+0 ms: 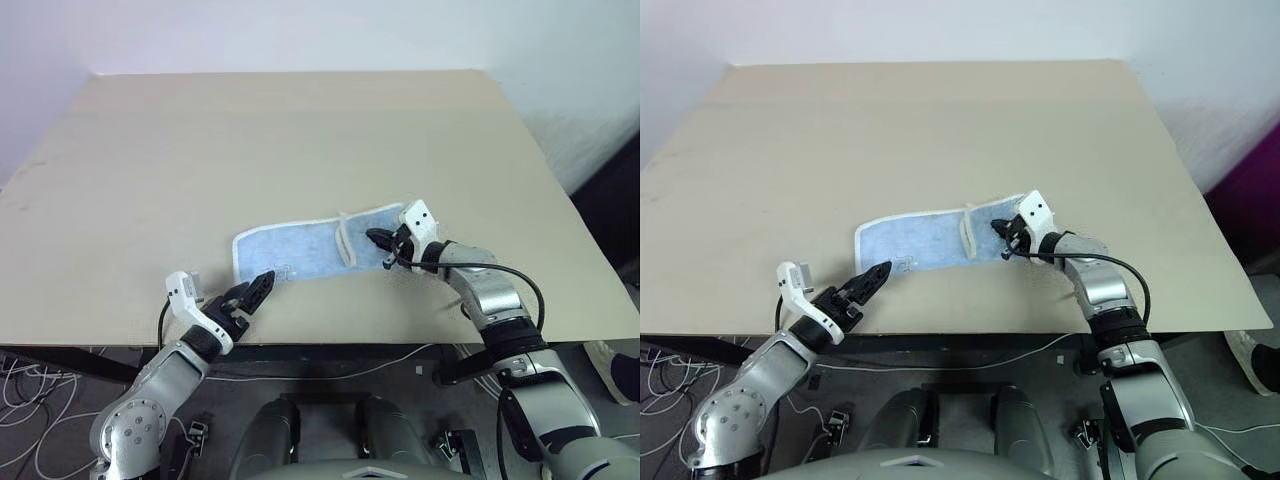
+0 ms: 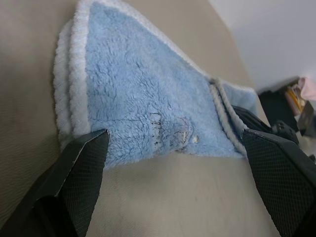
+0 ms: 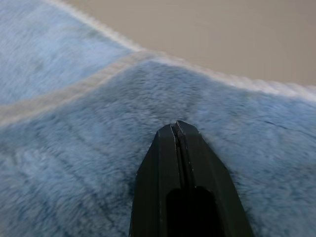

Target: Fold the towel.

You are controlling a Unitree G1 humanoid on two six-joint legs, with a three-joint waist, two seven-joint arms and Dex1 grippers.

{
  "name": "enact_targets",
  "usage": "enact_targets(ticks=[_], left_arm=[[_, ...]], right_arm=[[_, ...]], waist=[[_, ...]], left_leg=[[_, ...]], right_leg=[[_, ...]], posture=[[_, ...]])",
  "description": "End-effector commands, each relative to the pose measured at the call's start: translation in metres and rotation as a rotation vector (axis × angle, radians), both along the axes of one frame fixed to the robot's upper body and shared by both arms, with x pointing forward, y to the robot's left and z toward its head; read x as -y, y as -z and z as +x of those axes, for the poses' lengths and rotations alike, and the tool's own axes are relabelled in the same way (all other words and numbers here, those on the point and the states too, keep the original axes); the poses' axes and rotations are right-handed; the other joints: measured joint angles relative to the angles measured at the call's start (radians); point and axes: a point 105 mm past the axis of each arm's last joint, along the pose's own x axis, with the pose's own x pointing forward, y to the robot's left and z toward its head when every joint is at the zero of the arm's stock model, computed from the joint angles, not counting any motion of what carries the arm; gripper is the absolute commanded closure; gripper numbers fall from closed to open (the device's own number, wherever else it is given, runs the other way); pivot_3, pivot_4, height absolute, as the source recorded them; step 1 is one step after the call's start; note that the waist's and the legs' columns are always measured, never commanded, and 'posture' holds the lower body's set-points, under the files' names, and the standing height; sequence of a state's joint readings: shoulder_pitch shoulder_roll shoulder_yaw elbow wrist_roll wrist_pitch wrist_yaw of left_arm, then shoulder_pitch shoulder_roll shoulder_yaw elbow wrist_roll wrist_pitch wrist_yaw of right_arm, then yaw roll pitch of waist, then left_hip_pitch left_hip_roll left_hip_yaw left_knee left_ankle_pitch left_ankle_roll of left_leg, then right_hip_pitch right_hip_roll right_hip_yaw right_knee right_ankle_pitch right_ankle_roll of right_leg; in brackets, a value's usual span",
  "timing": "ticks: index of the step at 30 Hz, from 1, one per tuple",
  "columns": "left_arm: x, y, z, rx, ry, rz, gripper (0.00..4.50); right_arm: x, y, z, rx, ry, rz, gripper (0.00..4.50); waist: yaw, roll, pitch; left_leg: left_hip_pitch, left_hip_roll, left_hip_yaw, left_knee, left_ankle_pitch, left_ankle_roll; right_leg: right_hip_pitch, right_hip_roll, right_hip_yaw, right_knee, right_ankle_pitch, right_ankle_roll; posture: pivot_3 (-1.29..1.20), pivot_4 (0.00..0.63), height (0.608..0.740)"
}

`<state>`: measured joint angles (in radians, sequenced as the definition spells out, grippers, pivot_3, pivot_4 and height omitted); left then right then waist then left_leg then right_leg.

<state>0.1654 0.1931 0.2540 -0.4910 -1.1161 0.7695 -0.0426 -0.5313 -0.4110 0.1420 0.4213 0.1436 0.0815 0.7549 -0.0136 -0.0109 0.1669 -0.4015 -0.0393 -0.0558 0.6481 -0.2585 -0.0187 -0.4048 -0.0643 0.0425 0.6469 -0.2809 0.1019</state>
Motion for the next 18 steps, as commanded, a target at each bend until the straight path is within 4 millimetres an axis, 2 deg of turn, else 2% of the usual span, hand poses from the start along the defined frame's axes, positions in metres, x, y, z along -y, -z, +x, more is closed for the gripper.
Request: enact_targets(ticks=[1, 7, 13, 18], left_arm=[[-0.010, 0.006, -0.005, -0.067, -0.066, -0.002, 0.00], [-0.020, 0.013, -0.016, -0.152, -0.166, -0.109, 0.00], [-0.023, 0.015, -0.028, -0.212, -0.195, -0.145, 0.00], [-0.022, 0.017, -0.038, -0.255, -0.190, -0.162, 0.00]], right_arm=[[-0.008, -0.008, -0.006, 0.038, -0.044, 0.038, 4.45], [-0.008, -0.055, -0.007, 0.174, -0.070, 0.114, 4.45], [-0.011, -0.067, -0.006, 0.211, -0.101, 0.113, 4.45], [-0.015, -0.065, -0.006, 0.207, -0.110, 0.119, 4.45]], waist=[[0.000, 0.000, 0.000], [-0.002, 0.000, 0.000], [-0.003, 0.001, 0.000], [-0.004, 0.001, 0.000]], left_leg=[[0.001, 0.000, 0.000, 0.000, 0.000, 0.000], [0.002, 0.000, 0.001, -0.001, 0.000, 0.000], [0.003, 0.001, 0.001, -0.001, 0.000, 0.000], [0.003, 0.001, 0.002, -0.002, 0.000, 0.000]], right_leg=[[0.001, 0.000, 0.000, 0.000, 0.000, 0.000], [0.001, 0.000, 0.001, 0.000, 0.000, 0.000], [0.001, -0.001, 0.001, -0.001, 0.000, -0.001], [0.001, -0.001, 0.003, -0.001, -0.001, -0.001]], posture=[[0.00, 0.150, 0.740], [0.00, 0.150, 0.740], [0.00, 0.150, 0.740], [0.00, 0.150, 0.740]])
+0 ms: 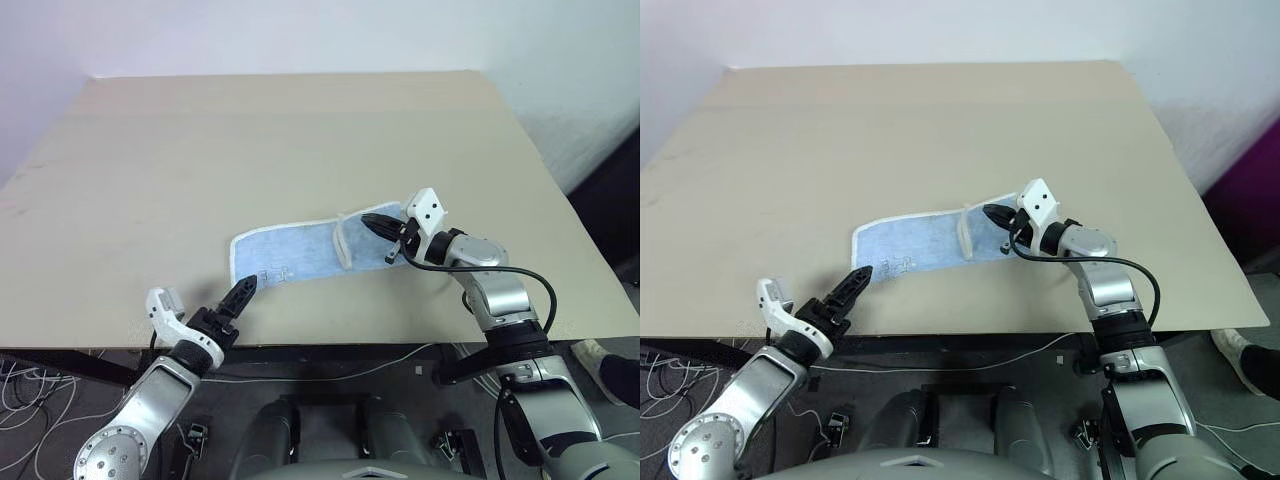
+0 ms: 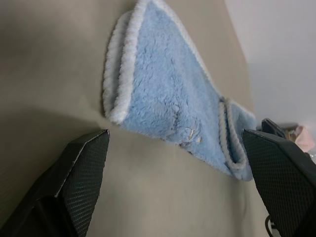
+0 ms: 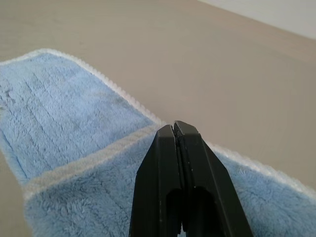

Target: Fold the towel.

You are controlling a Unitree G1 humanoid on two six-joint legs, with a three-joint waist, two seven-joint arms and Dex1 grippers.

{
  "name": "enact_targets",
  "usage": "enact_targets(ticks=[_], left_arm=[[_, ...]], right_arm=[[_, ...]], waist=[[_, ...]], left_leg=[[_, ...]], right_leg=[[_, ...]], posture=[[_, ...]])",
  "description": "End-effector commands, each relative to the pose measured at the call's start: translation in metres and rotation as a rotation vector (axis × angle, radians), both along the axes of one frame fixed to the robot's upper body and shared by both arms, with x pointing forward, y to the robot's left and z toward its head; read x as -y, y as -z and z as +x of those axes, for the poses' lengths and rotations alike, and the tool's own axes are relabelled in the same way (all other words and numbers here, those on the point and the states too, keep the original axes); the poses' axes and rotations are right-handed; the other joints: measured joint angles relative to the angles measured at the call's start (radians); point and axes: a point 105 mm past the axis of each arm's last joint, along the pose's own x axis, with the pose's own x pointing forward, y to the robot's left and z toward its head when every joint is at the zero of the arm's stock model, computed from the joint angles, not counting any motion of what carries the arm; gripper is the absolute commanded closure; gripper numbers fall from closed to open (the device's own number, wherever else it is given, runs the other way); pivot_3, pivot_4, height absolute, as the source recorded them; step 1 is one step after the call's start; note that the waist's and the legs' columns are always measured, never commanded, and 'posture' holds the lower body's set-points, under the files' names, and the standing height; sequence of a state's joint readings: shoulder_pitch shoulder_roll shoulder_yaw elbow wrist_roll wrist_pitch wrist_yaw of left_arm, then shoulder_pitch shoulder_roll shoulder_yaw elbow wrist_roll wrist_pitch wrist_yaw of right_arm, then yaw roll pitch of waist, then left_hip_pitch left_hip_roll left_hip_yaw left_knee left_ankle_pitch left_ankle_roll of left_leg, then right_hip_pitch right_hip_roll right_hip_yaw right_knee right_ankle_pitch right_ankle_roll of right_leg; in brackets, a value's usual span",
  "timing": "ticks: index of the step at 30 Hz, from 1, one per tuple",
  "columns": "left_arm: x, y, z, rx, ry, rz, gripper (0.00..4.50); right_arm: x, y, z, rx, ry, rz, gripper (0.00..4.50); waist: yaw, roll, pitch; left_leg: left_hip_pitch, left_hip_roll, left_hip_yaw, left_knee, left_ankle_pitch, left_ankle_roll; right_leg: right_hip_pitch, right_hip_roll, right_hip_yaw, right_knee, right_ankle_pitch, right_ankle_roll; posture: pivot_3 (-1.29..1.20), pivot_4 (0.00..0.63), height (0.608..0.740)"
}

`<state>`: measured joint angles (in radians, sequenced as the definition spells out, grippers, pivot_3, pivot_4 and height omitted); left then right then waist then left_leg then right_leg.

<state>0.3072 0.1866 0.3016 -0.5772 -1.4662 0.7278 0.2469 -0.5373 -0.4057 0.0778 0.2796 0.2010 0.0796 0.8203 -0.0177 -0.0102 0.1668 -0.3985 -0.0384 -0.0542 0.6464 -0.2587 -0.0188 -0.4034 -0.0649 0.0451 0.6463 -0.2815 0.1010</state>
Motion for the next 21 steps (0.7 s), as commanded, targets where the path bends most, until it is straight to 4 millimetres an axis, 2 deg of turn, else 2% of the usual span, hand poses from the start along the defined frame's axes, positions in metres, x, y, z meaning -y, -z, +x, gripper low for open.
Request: enact_targets(ticks=[1, 4, 8, 12, 15, 21], left_arm=[[-0.007, 0.014, -0.014, -0.103, -0.029, 0.023, 0.00], [-0.007, 0.014, -0.016, -0.120, -0.028, 0.012, 0.00], [0.006, 0.017, -0.011, -0.149, 0.006, -0.017, 0.00], [0.014, 0.019, 0.003, -0.153, 0.018, -0.046, 0.00], [0.020, 0.021, 0.013, -0.157, 0.039, -0.050, 0.00], [0.018, 0.024, 0.035, -0.148, 0.032, -0.063, 0.00]], right_arm=[[-0.006, -0.019, 0.000, 0.070, -0.025, 0.032, 4.45], [-0.008, -0.017, -0.001, 0.066, -0.030, 0.037, 4.45], [-0.008, -0.015, -0.003, 0.062, -0.024, 0.049, 4.45], [-0.006, -0.016, -0.003, 0.065, -0.015, 0.055, 4.45], [-0.004, -0.020, -0.003, 0.074, -0.008, 0.060, 4.45], [0.001, -0.028, -0.001, 0.102, 0.015, 0.066, 4.45]], waist=[[0.000, 0.000, 0.000], [0.001, 0.000, 0.000], [0.004, 0.001, 0.000], [0.014, 0.003, -0.001], [0.033, 0.006, -0.002], [0.055, 0.008, -0.004]], left_leg=[[0.000, 0.000, 0.000, 0.000, 0.000, 0.000], [0.000, 0.000, 0.000, 0.000, 0.000, 0.000], [0.000, 0.000, 0.000, 0.000, 0.000, 0.000], [0.001, -0.002, 0.000, 0.000, 0.000, 0.000], [0.008, -0.002, -0.001, 0.000, 0.000, 0.000], [0.008, -0.004, -0.004, 0.001, 0.000, 0.000]], right_leg=[[0.000, 0.000, 0.000, 0.000, 0.000, 0.000], [0.000, 0.000, 0.000, 0.000, 0.000, 0.000], [0.000, 0.000, 0.000, 0.000, 0.000, -0.001], [0.003, 0.000, -0.001, -0.001, 0.000, -0.001], [0.011, -0.001, -0.002, -0.003, -0.001, -0.002], [0.015, -0.001, -0.005, -0.007, -0.002, -0.004]], posture=[[0.00, 0.150, 0.740], [0.00, 0.150, 0.740], [0.00, 0.150, 0.740], [0.00, 0.150, 0.740], [0.00, 0.150, 0.740], [0.00, 0.150, 0.740]])
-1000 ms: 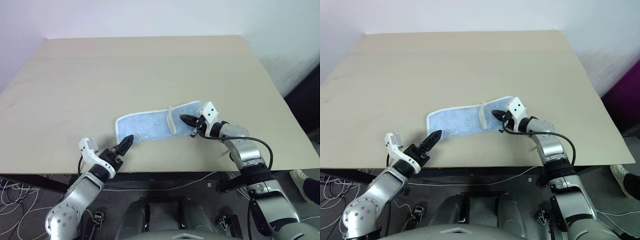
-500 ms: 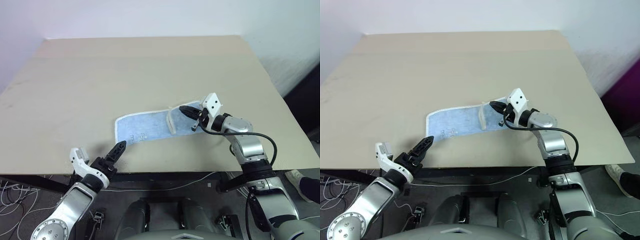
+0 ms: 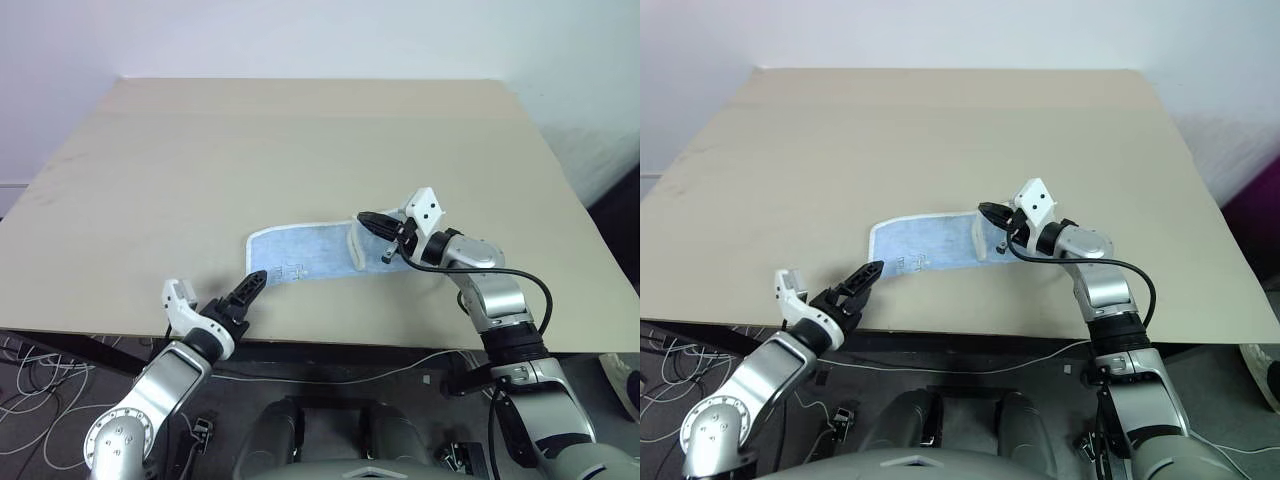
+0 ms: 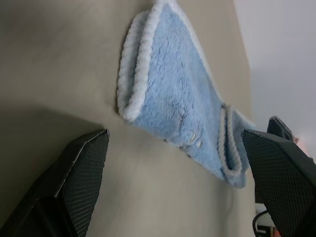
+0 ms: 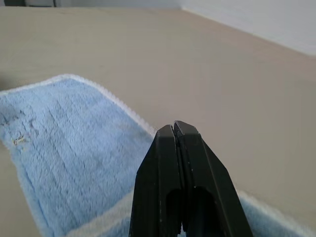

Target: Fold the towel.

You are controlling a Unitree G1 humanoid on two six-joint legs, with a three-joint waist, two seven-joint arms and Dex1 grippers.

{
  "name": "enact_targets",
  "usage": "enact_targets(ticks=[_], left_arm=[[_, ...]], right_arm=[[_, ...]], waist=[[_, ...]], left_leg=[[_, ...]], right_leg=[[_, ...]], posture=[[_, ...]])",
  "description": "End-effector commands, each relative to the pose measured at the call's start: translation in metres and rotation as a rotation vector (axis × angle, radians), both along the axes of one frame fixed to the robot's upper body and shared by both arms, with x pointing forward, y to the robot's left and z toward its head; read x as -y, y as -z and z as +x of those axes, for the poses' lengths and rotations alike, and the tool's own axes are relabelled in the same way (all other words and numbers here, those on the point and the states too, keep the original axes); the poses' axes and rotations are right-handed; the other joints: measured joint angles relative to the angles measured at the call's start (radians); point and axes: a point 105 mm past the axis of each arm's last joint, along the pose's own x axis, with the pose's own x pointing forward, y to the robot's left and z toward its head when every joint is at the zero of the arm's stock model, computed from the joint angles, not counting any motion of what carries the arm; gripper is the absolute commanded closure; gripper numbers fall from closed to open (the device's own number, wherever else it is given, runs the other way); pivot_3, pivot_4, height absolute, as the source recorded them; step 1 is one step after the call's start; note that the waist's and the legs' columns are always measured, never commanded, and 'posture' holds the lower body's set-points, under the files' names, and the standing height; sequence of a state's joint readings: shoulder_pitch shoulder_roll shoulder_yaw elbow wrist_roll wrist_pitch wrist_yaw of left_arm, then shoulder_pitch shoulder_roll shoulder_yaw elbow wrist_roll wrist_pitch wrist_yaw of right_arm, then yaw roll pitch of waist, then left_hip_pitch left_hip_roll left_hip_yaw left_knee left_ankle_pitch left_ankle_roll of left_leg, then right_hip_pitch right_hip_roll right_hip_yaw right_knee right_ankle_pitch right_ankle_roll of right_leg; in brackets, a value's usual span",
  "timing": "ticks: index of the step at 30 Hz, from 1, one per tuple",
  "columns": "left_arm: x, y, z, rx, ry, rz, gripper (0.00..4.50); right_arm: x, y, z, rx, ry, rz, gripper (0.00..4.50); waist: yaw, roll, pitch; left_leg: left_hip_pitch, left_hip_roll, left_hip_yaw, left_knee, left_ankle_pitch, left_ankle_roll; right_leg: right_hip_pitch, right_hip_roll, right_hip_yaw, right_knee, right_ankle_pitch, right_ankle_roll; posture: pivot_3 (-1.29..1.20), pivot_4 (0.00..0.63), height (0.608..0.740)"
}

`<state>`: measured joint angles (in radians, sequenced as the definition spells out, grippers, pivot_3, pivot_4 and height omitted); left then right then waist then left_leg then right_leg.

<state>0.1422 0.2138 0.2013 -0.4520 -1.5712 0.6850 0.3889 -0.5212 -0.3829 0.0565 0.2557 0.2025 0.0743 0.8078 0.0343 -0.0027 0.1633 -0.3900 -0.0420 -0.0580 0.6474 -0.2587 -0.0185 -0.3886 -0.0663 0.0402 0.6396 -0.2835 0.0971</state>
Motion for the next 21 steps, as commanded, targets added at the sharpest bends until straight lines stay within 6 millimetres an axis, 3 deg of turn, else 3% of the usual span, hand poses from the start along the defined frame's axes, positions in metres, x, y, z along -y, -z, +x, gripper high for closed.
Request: enact_targets(ticks=[1, 4, 14, 15, 21], left_arm=[[-0.002, 0.023, 0.008, -0.082, -0.013, 0.018, 0.00], [-0.001, 0.021, 0.012, -0.069, -0.008, 0.013, 0.65], [-0.012, 0.009, 0.023, -0.004, -0.056, -0.014, 4.26], [-0.013, 0.006, 0.024, 0.005, -0.061, -0.016, 4.46], [-0.019, -0.004, 0.027, 0.045, -0.088, -0.022, 4.46]], right_arm=[[0.003, -0.027, 0.000, 0.089, 0.006, 0.034, 4.45], [0.003, -0.030, 0.000, 0.101, 0.010, 0.037, 4.50], [0.006, -0.032, -0.002, 0.116, 0.029, 0.046, 4.50], [0.006, -0.031, -0.003, 0.115, 0.030, 0.046, 4.50], [0.007, -0.029, -0.003, 0.112, 0.038, 0.047, 4.50]], waist=[[0.005, 0.000, 0.000], [0.005, 0.000, 0.000], [0.002, 0.000, 0.000], [0.002, 0.000, 0.000], [0.000, -0.001, 0.001]], left_leg=[[0.000, 0.000, 0.000, 0.000, 0.000, 0.000], [0.000, 0.000, 0.000, 0.000, 0.000, 0.000], [-0.001, 0.000, 0.000, -0.001, 0.000, 0.000], [-0.001, 0.000, 0.000, -0.001, 0.000, 0.000], [-0.001, 0.001, 0.000, -0.001, 0.000, 0.000]], right_leg=[[0.000, 0.000, 0.000, 0.000, 0.000, 0.000], [0.000, 0.000, 0.000, 0.000, 0.000, 0.000], [-0.002, 0.000, 0.000, -0.001, 0.000, 0.000], [-0.002, 0.000, 0.001, -0.001, 0.000, 0.001], [-0.002, 0.000, 0.001, -0.001, 0.000, 0.000]], posture=[[0.00, 0.150, 0.740], [0.00, 0.150, 0.740], [0.00, 0.150, 0.740], [0.00, 0.150, 0.740], [0.00, 0.150, 0.740]])
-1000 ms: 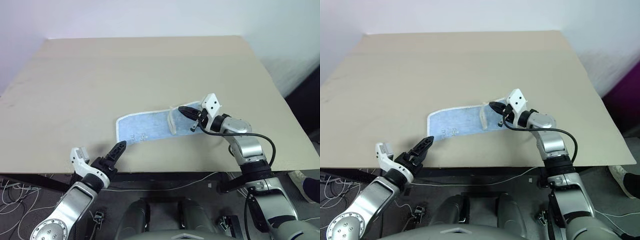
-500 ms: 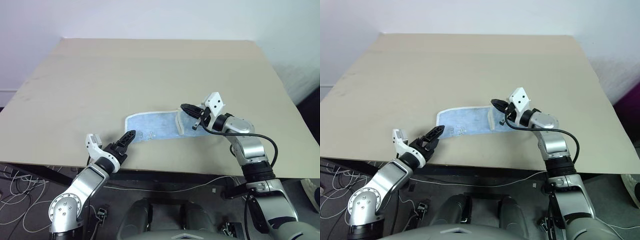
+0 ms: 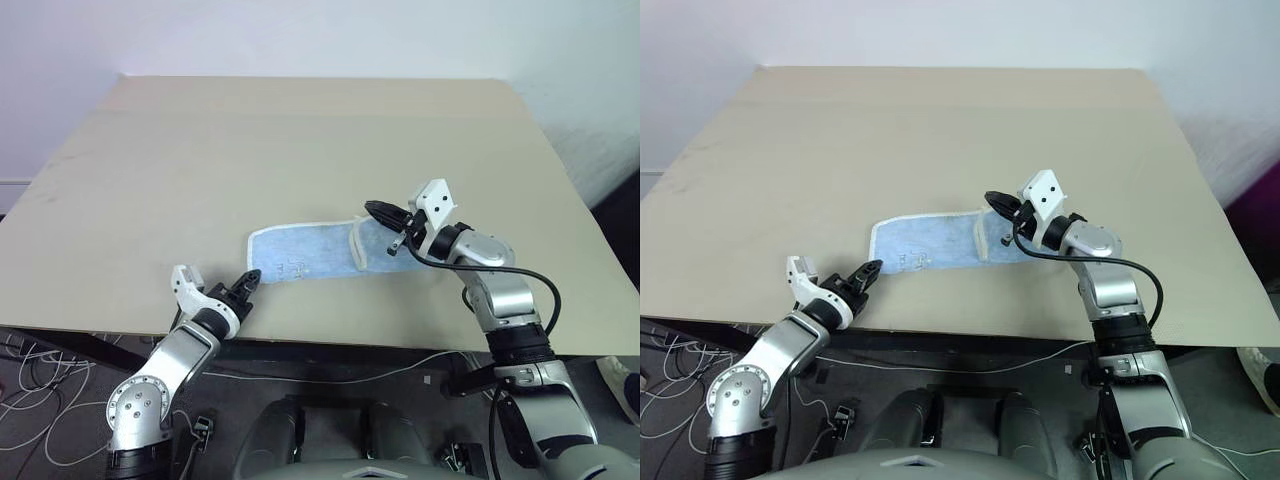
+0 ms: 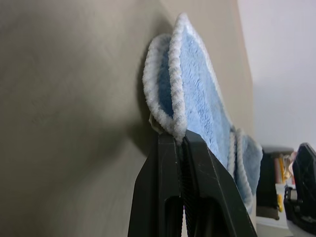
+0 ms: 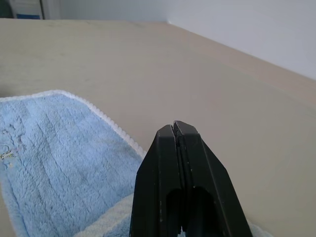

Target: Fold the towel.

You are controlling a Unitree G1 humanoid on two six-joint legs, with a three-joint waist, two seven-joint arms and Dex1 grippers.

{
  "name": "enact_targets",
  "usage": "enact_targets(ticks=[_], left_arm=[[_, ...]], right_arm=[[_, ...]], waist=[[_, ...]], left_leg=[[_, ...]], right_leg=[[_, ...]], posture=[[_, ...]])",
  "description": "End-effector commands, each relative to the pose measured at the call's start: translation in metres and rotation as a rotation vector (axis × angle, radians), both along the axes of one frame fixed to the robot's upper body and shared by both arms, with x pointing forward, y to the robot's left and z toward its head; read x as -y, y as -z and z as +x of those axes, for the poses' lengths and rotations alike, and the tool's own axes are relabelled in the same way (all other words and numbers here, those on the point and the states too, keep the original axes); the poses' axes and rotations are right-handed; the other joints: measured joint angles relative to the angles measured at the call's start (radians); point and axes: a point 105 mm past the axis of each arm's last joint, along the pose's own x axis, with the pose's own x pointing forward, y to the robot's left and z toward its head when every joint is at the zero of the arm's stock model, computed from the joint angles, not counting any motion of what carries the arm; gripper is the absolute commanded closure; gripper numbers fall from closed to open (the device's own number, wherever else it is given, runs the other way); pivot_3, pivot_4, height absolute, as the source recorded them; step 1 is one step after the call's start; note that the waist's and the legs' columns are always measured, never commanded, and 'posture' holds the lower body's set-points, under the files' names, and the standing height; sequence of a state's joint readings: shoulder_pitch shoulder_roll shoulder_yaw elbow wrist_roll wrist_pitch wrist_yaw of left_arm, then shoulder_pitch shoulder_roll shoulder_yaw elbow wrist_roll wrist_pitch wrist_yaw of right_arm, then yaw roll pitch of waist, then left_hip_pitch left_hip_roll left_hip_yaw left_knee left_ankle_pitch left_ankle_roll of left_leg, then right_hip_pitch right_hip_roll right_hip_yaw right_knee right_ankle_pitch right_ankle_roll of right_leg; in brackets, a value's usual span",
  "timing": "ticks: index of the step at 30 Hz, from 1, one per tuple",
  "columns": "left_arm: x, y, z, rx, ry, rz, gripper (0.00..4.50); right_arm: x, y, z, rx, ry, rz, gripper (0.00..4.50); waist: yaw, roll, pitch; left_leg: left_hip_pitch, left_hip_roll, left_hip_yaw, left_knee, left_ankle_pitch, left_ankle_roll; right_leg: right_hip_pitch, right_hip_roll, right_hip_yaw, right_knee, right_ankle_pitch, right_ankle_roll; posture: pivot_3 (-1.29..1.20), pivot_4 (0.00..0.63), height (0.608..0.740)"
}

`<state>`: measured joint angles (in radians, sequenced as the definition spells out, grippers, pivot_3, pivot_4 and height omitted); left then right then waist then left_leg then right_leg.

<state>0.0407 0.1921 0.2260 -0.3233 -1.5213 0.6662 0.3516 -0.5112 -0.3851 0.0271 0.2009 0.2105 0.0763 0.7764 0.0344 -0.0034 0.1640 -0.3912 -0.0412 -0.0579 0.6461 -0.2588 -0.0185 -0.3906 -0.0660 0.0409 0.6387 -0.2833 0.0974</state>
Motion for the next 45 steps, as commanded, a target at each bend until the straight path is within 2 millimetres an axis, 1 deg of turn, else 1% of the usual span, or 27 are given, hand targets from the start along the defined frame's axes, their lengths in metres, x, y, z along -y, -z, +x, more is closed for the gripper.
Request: enact_targets(ticks=[1, 4, 7, 14, 16, 18, 20, 23, 25, 26, 28, 33, 34, 37, 38, 40, 43, 45], left_arm=[[-0.015, -0.012, 0.005, 0.050, -0.055, 0.003, 4.46], [-0.032, -0.023, 0.007, 0.103, -0.100, 0.022, 4.46], [-0.055, -0.034, 0.009, 0.155, -0.153, 0.046, 4.46], [-0.099, -0.047, 0.011, 0.206, -0.236, 0.121, 4.46], [-0.112, -0.054, 0.013, 0.227, -0.253, 0.144, 4.46], [-0.119, -0.061, 0.014, 0.249, -0.250, 0.173, 4.46], [-0.119, -0.068, 0.016, 0.274, -0.227, 0.212, 4.46], [-0.104, -0.089, 0.020, 0.360, -0.126, 0.301, 4.46], [-0.083, -0.102, 0.020, 0.427, -0.019, 0.350, 4.46], [-0.075, -0.105, 0.020, 0.448, 0.019, 0.368, 4.46], [-0.046, -0.114, 0.017, 0.526, 0.170, 0.432, 4.46], [0.015, -0.124, 0.009, 0.666, 0.459, 0.510, 4.46], [0.022, -0.124, 0.008, 0.682, 0.496, 0.516, 4.46], [0.055, -0.118, 0.008, 0.713, 0.642, 0.563, 4.46], [0.066, -0.112, 0.008, 0.713, 0.697, 0.595, 4.46], [0.084, -0.093, 0.011, 0.692, 0.793, 0.704, 4.46], [0.100, -0.073, 0.016, 0.670, 0.875, 0.790, 4.46], [0.108, -0.067, 0.017, 0.675, 0.914, 0.802, 4.46]], right_arm=[[0.002, -0.015, -0.002, 0.059, 0.005, 0.020, 4.50], [0.004, -0.015, -0.002, 0.061, 0.013, 0.021, 4.50], [0.005, -0.016, -0.002, 0.066, 0.020, 0.022, 4.50], [0.010, -0.019, -0.003, 0.078, 0.036, 0.021, 4.50], [0.011, -0.019, -0.003, 0.079, 0.043, 0.018, 4.50], [0.013, -0.020, -0.002, 0.081, 0.050, 0.015, 4.50], [0.014, -0.020, -0.001, 0.082, 0.056, 0.012, 4.50], [0.017, -0.021, 0.001, 0.084, 0.072, 0.009, 4.50], [0.019, -0.020, 0.002, 0.084, 0.085, 0.006, 4.50], [0.020, -0.020, 0.003, 0.085, 0.089, 0.005, 4.50], [0.022, -0.020, 0.003, 0.086, 0.100, 0.005, 4.50], [0.027, -0.020, 0.003, 0.086, 0.124, 0.003, 4.50], [0.028, -0.020, 0.003, 0.087, 0.128, 0.003, 4.50], [0.033, -0.020, 0.002, 0.088, 0.150, 0.002, 4.50], [0.034, -0.020, 0.002, 0.090, 0.158, 0.002, 4.50], [0.037, -0.020, 0.001, 0.093, 0.171, 0.002, 4.50], [0.041, -0.021, -0.001, 0.097, 0.186, 0.001, 4.50], [0.043, -0.021, -0.002, 0.100, 0.195, 0.001, 4.50]], waist=[[-0.001, 0.000, 0.000], [-0.008, -0.001, 0.001], [-0.022, -0.001, 0.001], [-0.037, -0.002, 0.003], [-0.043, -0.002, 0.003], [-0.044, -0.003, 0.004], [-0.045, -0.004, 0.005], [-0.045, -0.005, 0.006], [-0.046, -0.006, 0.006], [-0.045, -0.005, 0.006], [-0.045, -0.006, 0.006], [-0.046, -0.006, 0.006], [-0.046, -0.006, 0.006], [-0.047, -0.006, 0.006], [-0.047, -0.006, 0.007], [-0.047, -0.006, 0.007], [-0.047, -0.006, 0.007], [-0.050, -0.006, 0.007]], left_leg=[[0.000, 0.000, 0.000, 0.000, 0.000, 0.000], [-0.001, 0.001, 0.000, -0.001, 0.000, 0.000], [-0.001, 0.001, 0.000, -0.002, 0.000, 0.000], [-0.001, 0.001, 0.000, -0.004, 0.000, 0.000], [-0.002, 0.001, 0.000, -0.004, 0.000, 0.000], [-0.002, 0.001, 0.000, -0.004, 0.000, 0.000], [-0.002, 0.002, 0.000, -0.004, 0.000, 0.000], [-0.002, 0.001, 0.000, -0.005, 0.000, 0.000], [-0.002, 0.001, 0.000, -0.006, 0.000, 0.000], [-0.002, 0.001, 0.000, -0.007, 0.000, 0.000], [-0.002, 0.001, 0.000, -0.008, 0.000, -0.001], [-0.002, 0.001, 0.001, -0.015, 0.001, -0.003], [-0.002, 0.001, 0.001, -0.015, 0.001, -0.003], [-0.002, 0.001, 0.001, -0.016, 0.002, -0.003], [-0.002, 0.001, 0.001, -0.016, 0.002, -0.003], [-0.002, 0.001, 0.001, -0.015, 0.002, -0.003], [-0.002, 0.001, 0.001, -0.015, 0.002, -0.003], [-0.002, 0.001, 0.002, -0.016, 0.002, -0.003]], right_leg=[[0.000, 0.000, 0.000, 0.000, 0.000, 0.000], [-0.001, 0.000, 0.000, 0.000, 0.000, 0.001], [-0.002, 0.000, 0.000, 0.000, 0.001, 0.001], [-0.004, 0.001, 0.000, 0.000, 0.001, 0.003], [-0.004, 0.001, 0.000, 0.000, 0.002, 0.003], [-0.004, 0.001, 0.000, -0.001, 0.002, 0.003], [-0.004, 0.000, 0.000, -0.001, 0.002, 0.003], [-0.004, 0.000, 0.000, -0.001, 0.002, 0.003], [-0.005, 0.000, 0.000, -0.002, 0.002, 0.003], [-0.005, -0.001, 0.000, -0.002, 0.002, 0.003], [-0.005, -0.001, 0.000, -0.004, 0.002, 0.003], [-0.007, -0.001, 0.001, -0.006, 0.002, 0.003], [-0.007, -0.001, 0.001, -0.006, 0.002, 0.003], [-0.008, 0.001, 0.001, -0.006, 0.002, 0.003], [-0.008, 0.001, 0.001, -0.006, 0.002, 0.003], [-0.007, 0.001, 0.001, -0.006, 0.002, 0.003], [-0.007, 0.002, 0.001, -0.006, 0.002, 0.003], [-0.008, 0.002, 0.001, -0.006, 0.002, 0.003]], posture=[[0.00, 0.150, 0.740], [0.00, 0.150, 0.740], [0.00, 0.150, 0.740], [0.00, 0.150, 0.740], [0.00, 0.150, 0.740], [0.00, 0.150, 0.740], [0.00, 0.150, 0.740], [0.00, 0.150, 0.740], [0.00, 0.150, 0.740], [0.00, 0.150, 0.740], [0.00, 0.150, 0.740], [0.00, 0.150, 0.740], [0.00, 0.150, 0.740], [0.00, 0.150, 0.740], [0.00, 0.150, 0.740], [0.00, 0.150, 0.740], [0.00, 0.150, 0.740], [0.00, 0.150, 0.740]])
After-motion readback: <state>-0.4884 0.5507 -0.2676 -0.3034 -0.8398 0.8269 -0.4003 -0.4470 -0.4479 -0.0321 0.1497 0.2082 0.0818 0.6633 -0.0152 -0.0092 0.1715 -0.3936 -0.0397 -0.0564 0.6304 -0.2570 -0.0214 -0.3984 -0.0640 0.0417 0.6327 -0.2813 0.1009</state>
